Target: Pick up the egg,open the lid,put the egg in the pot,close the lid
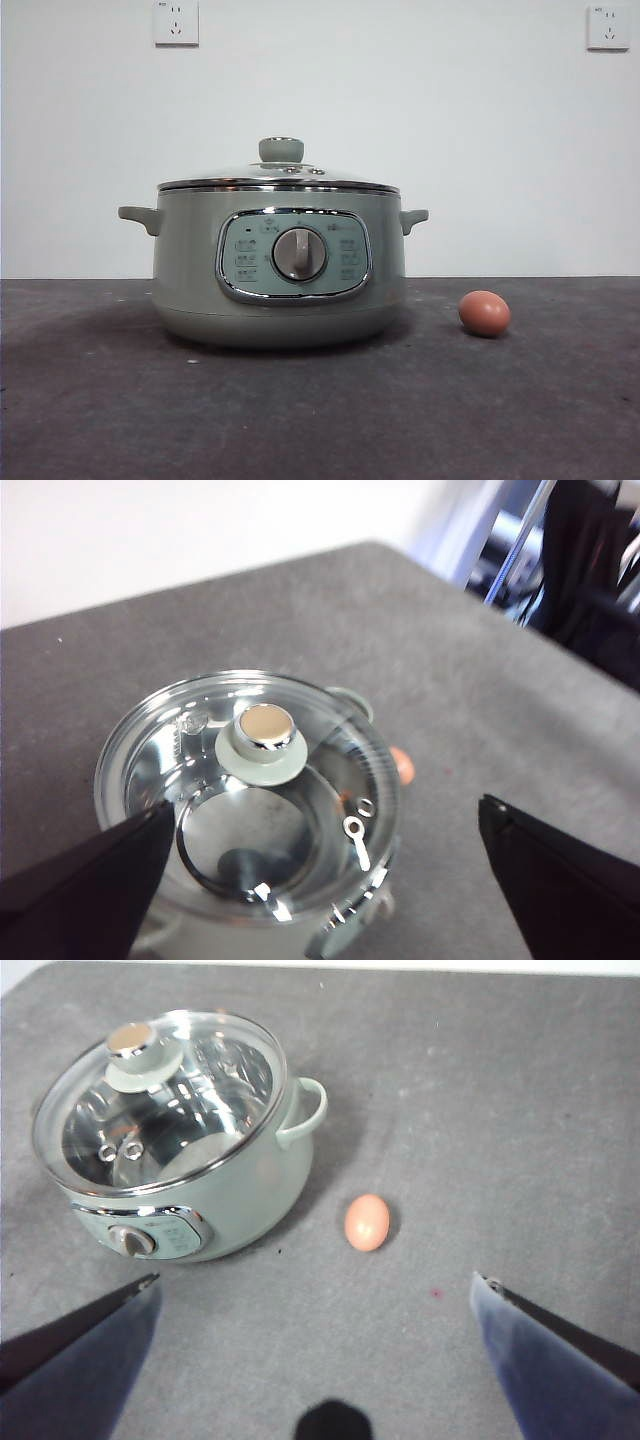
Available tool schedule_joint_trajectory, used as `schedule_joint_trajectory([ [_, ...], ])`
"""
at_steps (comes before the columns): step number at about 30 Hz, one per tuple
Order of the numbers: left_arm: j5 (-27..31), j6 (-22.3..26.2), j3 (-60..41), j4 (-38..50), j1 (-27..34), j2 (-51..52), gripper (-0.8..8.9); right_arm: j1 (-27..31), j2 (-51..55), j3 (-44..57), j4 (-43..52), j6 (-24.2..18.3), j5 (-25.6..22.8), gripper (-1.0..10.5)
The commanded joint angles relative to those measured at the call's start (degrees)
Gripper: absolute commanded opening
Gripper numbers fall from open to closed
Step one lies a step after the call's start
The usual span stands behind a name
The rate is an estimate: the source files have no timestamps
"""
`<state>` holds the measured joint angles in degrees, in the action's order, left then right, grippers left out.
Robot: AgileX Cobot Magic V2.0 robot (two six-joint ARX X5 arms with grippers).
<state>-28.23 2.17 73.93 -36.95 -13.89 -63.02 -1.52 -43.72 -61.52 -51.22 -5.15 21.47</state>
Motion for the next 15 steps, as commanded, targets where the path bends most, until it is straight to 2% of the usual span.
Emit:
schedule_joint_trajectory([
  [1, 3.0, 3.2, 3.1, 1.2, -2.9, -6.4, 7.04, 0.0, -0.5, -0.6, 0.2, 0.5, 0.3, 6.0],
  [9, 11.7, 6.1, 16.0, 2.7, -9.1, -27.7, 7.00, 0.0, -1.1, -0.6, 0.2, 0.5, 0.3, 6.0],
  [15, 13.5, 7.1, 20.3, 4.1, -9.9, -36.8, 7.00, 0.0, -1.1, -0.6, 0.2, 0.5, 0.3, 6.0],
])
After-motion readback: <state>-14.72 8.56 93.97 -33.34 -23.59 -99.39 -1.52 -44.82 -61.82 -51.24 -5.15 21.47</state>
